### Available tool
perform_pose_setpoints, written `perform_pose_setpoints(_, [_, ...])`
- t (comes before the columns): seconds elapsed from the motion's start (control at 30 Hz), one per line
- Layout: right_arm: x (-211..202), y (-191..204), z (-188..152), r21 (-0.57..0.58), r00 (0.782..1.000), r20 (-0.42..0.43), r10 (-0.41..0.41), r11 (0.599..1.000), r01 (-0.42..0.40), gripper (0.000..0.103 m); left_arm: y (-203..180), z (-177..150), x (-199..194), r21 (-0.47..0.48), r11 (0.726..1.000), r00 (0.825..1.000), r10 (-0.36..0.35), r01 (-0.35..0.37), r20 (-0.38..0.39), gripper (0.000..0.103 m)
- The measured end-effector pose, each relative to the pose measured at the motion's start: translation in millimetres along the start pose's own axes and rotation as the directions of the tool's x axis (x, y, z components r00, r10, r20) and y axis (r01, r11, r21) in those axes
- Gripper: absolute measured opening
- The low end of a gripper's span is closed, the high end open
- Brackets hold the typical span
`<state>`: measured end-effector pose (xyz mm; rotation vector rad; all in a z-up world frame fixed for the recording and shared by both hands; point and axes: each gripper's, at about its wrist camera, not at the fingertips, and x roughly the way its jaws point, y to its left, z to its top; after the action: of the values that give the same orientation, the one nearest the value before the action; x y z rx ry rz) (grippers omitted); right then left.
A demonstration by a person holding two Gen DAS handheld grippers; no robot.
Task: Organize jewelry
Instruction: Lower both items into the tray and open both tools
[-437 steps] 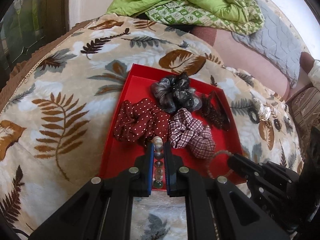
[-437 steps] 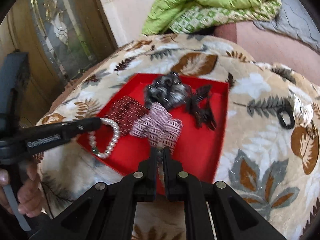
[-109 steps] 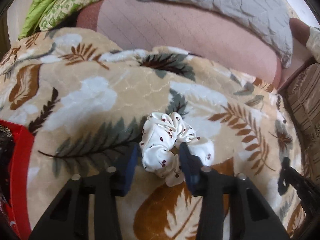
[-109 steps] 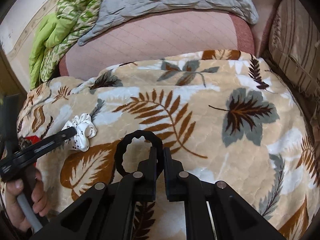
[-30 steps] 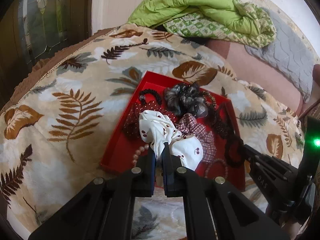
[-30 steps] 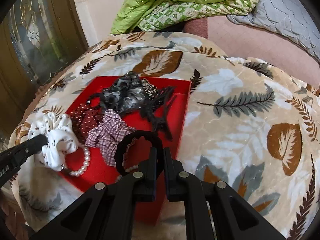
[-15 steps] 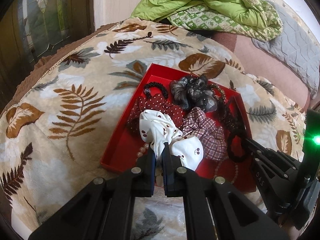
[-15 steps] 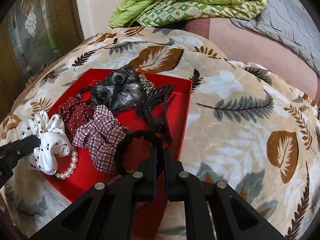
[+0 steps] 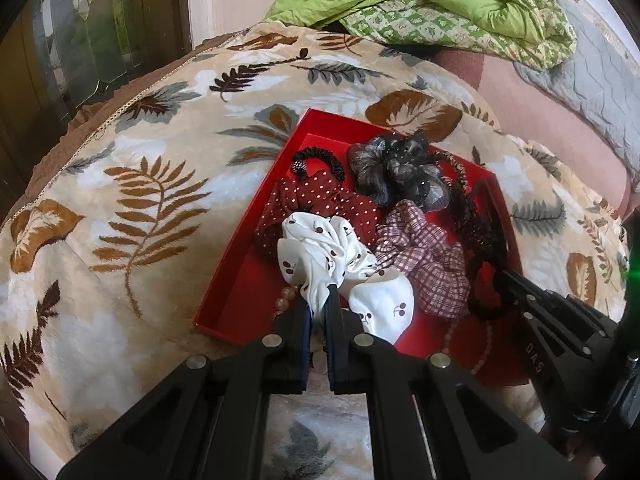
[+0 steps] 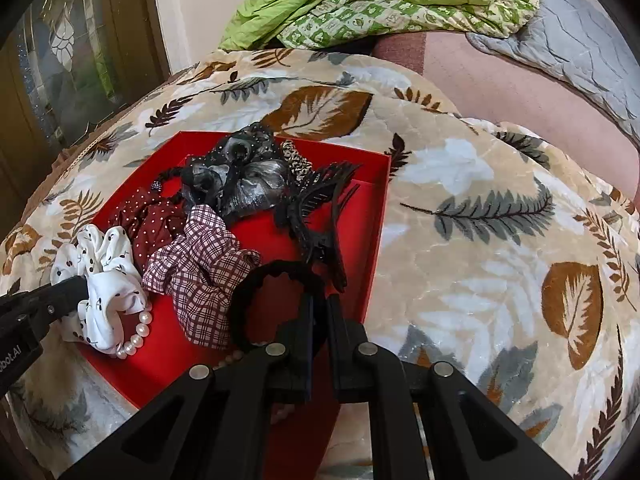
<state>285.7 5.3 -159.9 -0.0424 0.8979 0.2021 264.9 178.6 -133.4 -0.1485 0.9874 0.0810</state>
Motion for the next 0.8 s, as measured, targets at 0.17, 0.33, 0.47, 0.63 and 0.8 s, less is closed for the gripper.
perform_pose_setpoints(0.17, [3, 2, 2, -0.012, 1.000, -0.014, 0.001, 1.000, -0.001, 0.008, 0, -1, 5, -0.005, 1.000, 1.000, 0.002, -0.002, -0.015, 0.006])
perform_pose_setpoints(0.33, [3, 2, 1, -0.012, 1.000, -0.012, -0.006, 1.000, 0.005, 0.008, -3, 0, 4, 0.007, 1.000, 1.000, 0.030, -0.030, -0.003, 0.011])
perform_pose_setpoints(0.47, [2, 0, 1, -0.002, 1.000, -0.013, -0.001, 1.000, 0.001, 0.009, -3, 0, 3, 0.005, 1.000, 1.000, 0.030, -0.030, -0.003, 0.018])
perform_pose_setpoints(0.63, [-3, -4, 1, 0.024, 1.000, -0.003, 0.029, 0.999, -0.028, 0.027, 0, 3, -8, -0.009, 0.999, 0.998, 0.039, -0.039, 0.044, 0.043])
perform_pose_setpoints(0.8, [-8, 1, 1, 0.012, 1.000, 0.003, 0.016, 1.000, -0.016, 0.035, -4, 5, -19, 0.015, 0.999, 0.994, 0.049, -0.051, 0.094, 0.048])
